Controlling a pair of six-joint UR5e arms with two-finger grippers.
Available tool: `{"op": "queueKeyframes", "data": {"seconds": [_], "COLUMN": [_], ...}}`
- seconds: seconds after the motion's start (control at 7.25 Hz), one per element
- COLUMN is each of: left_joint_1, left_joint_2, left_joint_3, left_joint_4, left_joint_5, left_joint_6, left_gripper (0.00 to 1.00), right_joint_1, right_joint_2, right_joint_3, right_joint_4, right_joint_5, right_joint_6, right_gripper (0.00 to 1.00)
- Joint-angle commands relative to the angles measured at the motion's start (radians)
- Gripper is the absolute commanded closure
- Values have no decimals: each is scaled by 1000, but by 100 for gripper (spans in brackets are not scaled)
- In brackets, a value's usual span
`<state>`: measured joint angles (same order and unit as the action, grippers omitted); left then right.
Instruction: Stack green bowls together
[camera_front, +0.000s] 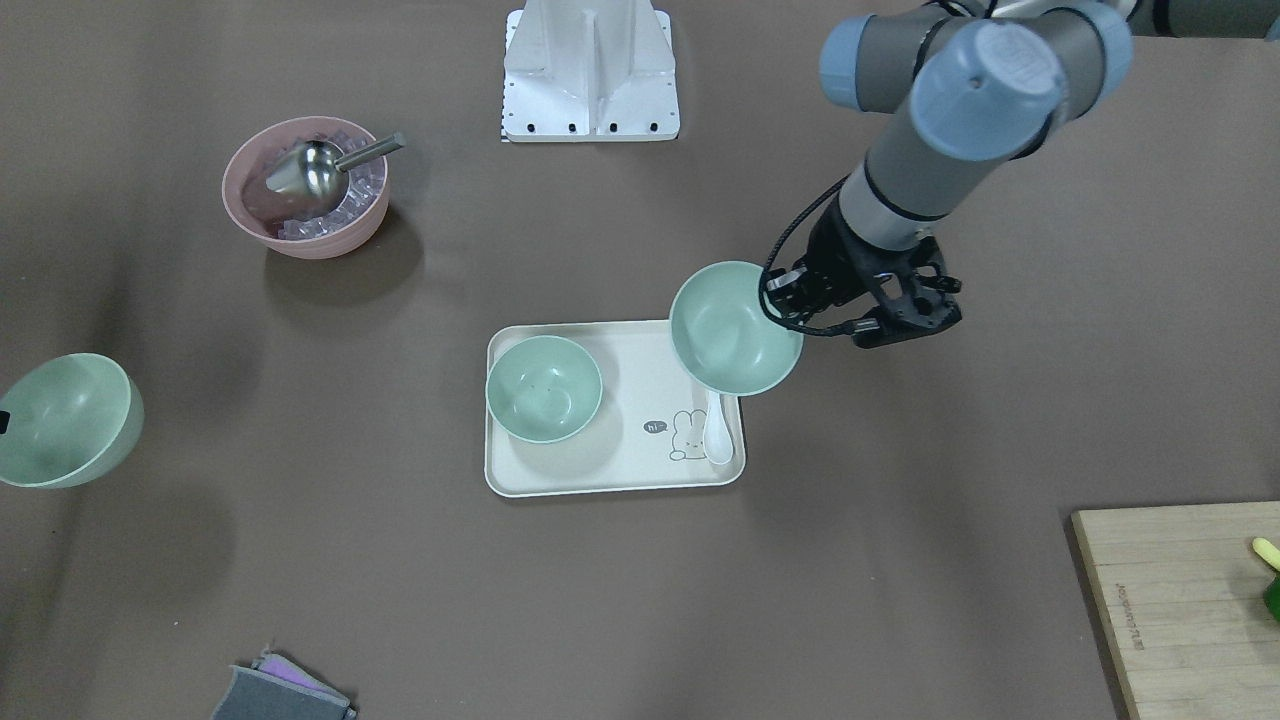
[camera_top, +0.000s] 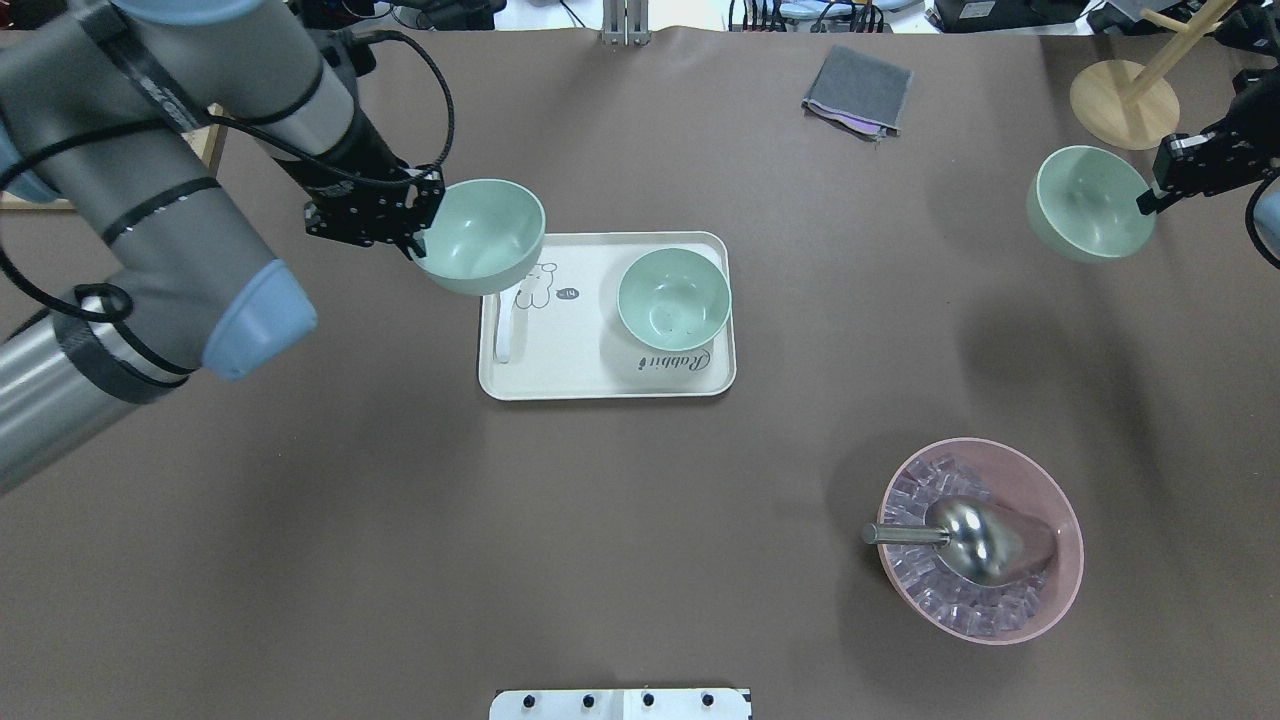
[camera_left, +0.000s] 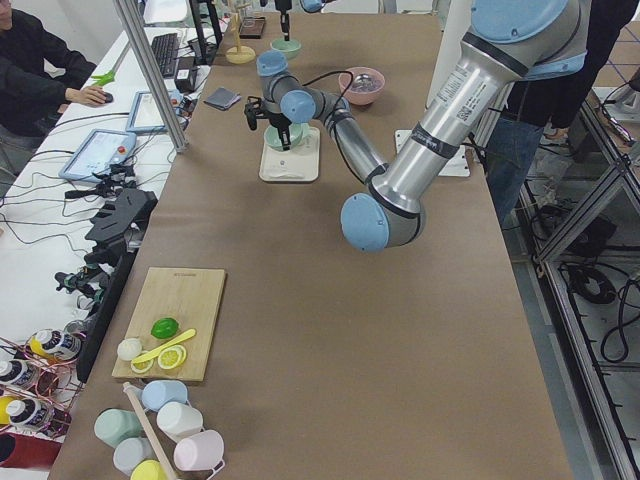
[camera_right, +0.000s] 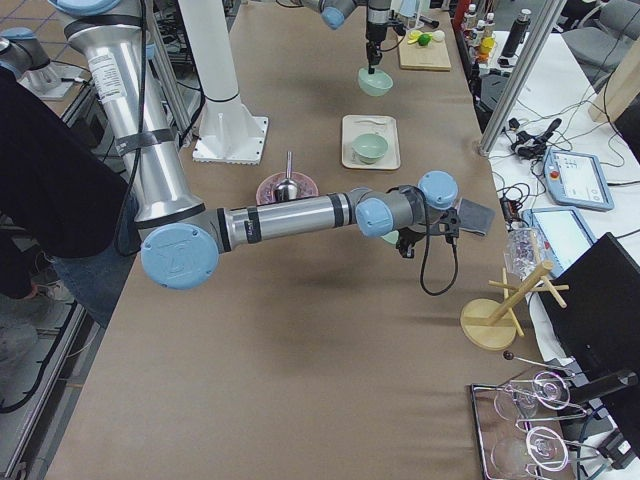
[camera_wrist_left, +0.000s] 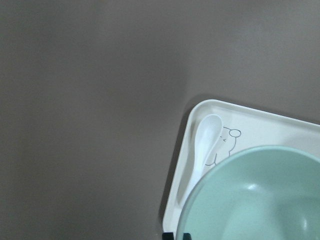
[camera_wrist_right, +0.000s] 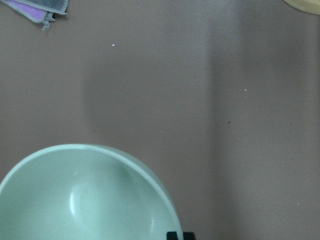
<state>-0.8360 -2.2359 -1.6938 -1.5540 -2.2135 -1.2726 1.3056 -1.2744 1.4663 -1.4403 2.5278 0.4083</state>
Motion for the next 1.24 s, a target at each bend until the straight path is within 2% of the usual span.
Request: {"op": "queueKeyframes", "data": {"seconds": [0.0, 0.14, 0.41, 0.69, 1.1], "left_joint_1": [84, 112, 141, 228, 281], "left_joint_2": [-129, -184, -180, -182, -186], "left_joint_3": [170, 212, 247, 247, 266], "left_joint_4": [-153, -159, -265, -294, -296], "left_joint_5": [78, 122, 197, 340, 413], "left_joint_6": [-184, -223, -225, -228, -229], "left_gripper": [100, 100, 100, 100, 100], "right_joint_1": [1, 3, 6, 6, 6], "right_joint_2": [15, 15, 15, 17, 17], "right_joint_3": [0, 2, 14, 17, 17], "right_joint_4": [-11, -11, -11, -9, -11], "right_joint_5": [-3, -1, 0, 0, 0], "right_joint_6": [3, 3, 21, 35, 35], "right_gripper": [100, 100, 100, 100, 100]}}
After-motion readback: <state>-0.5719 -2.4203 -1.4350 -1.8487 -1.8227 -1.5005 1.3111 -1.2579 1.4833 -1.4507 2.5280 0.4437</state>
